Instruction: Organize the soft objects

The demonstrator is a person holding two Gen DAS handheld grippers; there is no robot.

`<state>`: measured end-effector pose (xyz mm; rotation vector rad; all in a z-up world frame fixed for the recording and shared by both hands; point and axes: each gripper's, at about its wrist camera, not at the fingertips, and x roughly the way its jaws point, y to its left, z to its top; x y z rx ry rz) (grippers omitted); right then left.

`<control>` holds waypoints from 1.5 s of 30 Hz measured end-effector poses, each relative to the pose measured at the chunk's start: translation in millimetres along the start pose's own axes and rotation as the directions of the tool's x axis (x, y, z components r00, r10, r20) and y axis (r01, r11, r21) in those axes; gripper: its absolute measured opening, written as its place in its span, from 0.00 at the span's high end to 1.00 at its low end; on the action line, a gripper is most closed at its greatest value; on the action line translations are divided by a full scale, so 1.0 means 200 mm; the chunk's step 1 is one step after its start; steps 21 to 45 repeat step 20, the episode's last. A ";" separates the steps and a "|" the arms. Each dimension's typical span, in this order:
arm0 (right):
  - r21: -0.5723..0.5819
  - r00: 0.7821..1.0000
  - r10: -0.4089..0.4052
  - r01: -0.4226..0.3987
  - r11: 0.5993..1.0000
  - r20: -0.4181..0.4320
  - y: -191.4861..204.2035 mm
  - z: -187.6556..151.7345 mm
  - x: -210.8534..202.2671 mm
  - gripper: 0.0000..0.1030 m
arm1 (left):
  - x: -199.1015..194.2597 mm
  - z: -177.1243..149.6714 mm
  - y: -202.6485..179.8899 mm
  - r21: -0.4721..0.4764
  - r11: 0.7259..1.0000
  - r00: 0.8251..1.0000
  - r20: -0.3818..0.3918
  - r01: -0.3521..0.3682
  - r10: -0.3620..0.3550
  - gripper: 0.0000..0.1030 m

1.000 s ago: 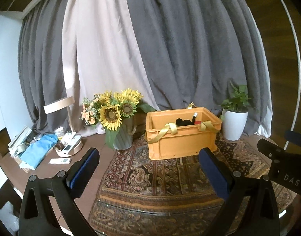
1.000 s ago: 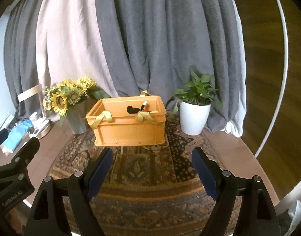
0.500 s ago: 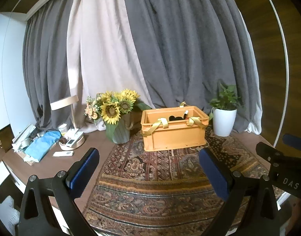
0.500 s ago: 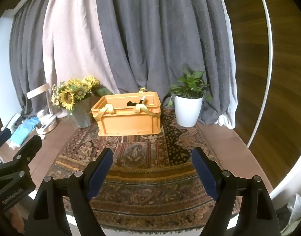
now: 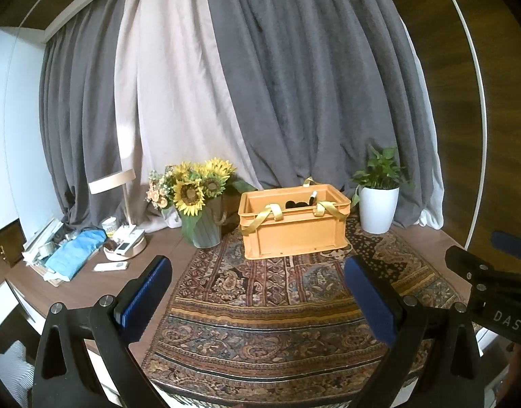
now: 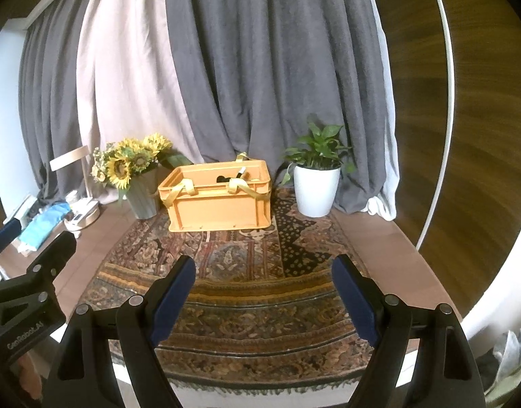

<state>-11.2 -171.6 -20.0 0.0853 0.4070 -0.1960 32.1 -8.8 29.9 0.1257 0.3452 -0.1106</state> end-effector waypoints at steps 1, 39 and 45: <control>0.001 1.000 0.000 0.000 1.000 0.000 0.00 0.00 0.00 0.19 | -0.01 0.00 -0.01 0.002 1.000 1.000 0.001 0.001 -0.001 0.00; 0.007 1.000 0.001 -0.001 1.000 0.006 -0.03 0.00 -0.04 0.19 | -0.05 0.01 -0.04 0.004 1.000 1.000 0.012 0.000 0.000 0.00; 0.007 1.000 0.001 -0.001 1.000 0.006 -0.03 0.00 -0.04 0.19 | -0.05 0.01 -0.04 0.004 1.000 1.000 0.012 0.000 0.000 0.00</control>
